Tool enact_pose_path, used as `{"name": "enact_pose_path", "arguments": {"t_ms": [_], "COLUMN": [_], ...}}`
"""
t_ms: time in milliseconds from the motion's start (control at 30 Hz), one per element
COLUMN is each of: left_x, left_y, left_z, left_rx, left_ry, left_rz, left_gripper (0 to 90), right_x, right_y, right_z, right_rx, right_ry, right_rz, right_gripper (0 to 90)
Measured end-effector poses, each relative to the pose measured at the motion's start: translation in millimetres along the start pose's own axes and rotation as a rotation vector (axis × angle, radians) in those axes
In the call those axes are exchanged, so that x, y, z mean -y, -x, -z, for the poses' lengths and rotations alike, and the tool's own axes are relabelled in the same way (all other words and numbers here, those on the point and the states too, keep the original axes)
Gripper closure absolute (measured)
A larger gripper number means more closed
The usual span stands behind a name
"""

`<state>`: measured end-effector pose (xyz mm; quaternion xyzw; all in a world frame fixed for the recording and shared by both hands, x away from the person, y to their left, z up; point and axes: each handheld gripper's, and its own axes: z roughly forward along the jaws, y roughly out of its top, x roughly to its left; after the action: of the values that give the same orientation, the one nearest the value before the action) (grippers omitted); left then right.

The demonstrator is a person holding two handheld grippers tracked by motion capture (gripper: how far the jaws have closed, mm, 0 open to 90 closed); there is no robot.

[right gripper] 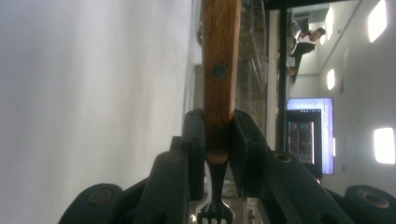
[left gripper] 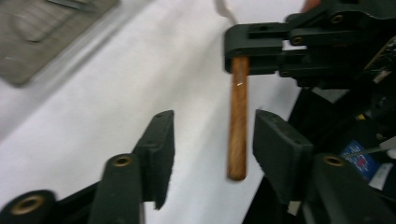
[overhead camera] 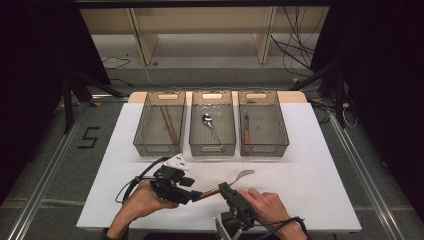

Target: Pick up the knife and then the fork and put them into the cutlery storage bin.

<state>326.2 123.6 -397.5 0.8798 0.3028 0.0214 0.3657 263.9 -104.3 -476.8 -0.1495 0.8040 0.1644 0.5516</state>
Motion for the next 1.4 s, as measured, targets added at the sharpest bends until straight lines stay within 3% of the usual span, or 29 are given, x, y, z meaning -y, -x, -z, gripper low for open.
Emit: {"name": "enact_pose_path", "arguments": {"t_ms": [200, 467, 633, 800, 967, 1067, 1167, 1400], "left_x": [6.4, 20.0, 32.5, 45.1, 58.3, 64.5, 68.6, 76.0], "left_y": [-10.1, -15.9, -18.9, -22.2, -21.7, -22.0, -22.3, -23.5], "left_z": [18.2, 21.9, 16.5, 8.9, 3.7, 1.4, -0.6, -7.7], "left_rx": [-0.039, -0.103, -0.153, -0.179, -0.184, -0.186, -0.188, -0.186], "left_ry": [0.124, 0.196, 0.219, 0.241, 0.303, 0.323, 0.326, 0.309], "left_rz": [0.023, 0.024, 0.023, 0.042, 0.059, 0.071, 0.077, 0.078], "left_gripper": [40.8, 28.1, 24.7, 21.8, 20.3, 20.3, 20.0, 19.2], "right_x": [14.1, 37.1, 52.9, 69.3, 93.7, 110.0, 124.7, 152.5], "right_y": [13.6, 49.6, 75.4, 101.6, 127.0, 140.8, 152.4, 172.4], "right_z": [4.0, 6.2, 3.5, -3.2, -15.1, -24.2, -32.9, -50.4], "right_rx": [0.007, -0.032, -0.084, -0.173, -0.27, -0.305, -0.327, -0.375], "right_ry": [-0.027, -0.062, -0.057, -0.042, -0.038, -0.046, -0.049, -0.07], "right_rz": [-0.067, -0.276, -0.47, -0.736, -1.023, -1.154, -1.259, -1.426], "right_gripper": [78.0, 78.0, 78.0, 78.0, 77.9, 77.9, 78.0, 77.9]}}
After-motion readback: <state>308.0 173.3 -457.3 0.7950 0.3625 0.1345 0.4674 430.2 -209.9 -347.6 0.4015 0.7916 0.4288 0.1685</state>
